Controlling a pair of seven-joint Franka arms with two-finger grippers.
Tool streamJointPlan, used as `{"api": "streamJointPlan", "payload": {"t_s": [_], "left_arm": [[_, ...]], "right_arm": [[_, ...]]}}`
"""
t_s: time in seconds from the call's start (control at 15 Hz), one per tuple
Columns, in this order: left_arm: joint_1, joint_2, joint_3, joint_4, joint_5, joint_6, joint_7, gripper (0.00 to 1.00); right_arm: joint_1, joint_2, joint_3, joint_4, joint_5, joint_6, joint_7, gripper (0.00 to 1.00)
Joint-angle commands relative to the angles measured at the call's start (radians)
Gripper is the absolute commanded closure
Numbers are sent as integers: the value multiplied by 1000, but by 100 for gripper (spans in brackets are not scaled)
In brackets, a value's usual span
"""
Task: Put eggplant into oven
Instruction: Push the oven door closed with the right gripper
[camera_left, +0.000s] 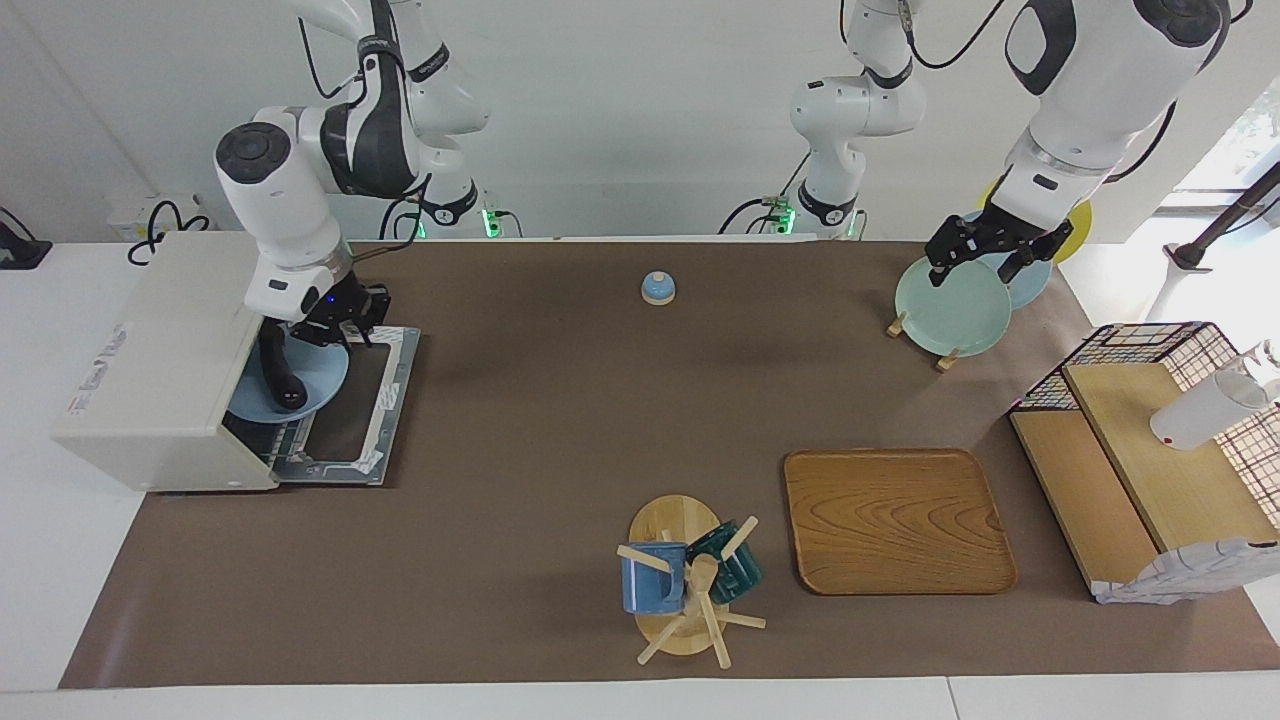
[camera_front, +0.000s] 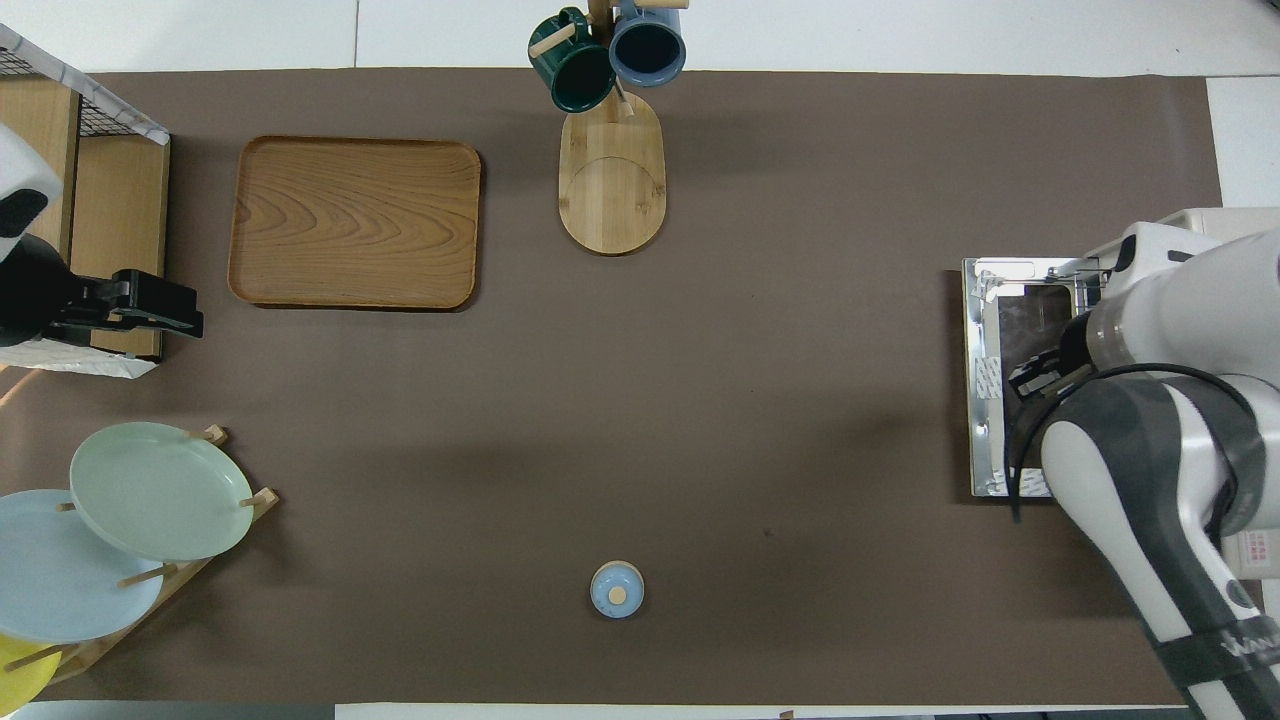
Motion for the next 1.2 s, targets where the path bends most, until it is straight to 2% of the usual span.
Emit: {"api": "streamJointPlan", "payload": {"t_s": [0.0,0.33,1.13], "left_arm": [[11,2,-10,5,14,-13,7,0],[11,2,-10,5,14,-13,7,0],[11,2,-10,5,14,-13,7,0]], "right_arm": [[44,75,1,-22,13,103,92,100],[48,142,0,-114,10,291,143,100],[8,158,-2,-191,-4,366,134,100]]}}
